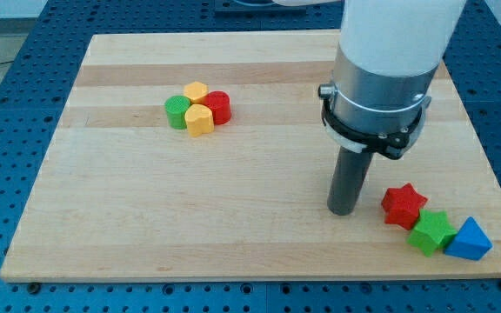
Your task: Push blue cube into red star
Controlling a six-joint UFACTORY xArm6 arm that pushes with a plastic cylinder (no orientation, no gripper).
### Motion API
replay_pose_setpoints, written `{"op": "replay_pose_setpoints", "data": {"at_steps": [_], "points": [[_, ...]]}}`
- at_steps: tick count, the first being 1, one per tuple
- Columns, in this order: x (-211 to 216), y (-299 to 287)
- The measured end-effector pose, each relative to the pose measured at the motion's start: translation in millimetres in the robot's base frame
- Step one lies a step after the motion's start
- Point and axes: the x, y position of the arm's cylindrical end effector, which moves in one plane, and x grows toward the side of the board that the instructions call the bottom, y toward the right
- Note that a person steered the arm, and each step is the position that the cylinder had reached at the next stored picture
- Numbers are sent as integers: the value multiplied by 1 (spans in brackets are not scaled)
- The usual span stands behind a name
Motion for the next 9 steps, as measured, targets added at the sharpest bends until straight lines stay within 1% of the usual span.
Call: {"op": "replay_pose_setpoints", "data": {"at_steps": [2,3,4,8,9], "points": [[-6,-42],[-18,-41],[-21,-41],[-23,37],[-23,48]]}}
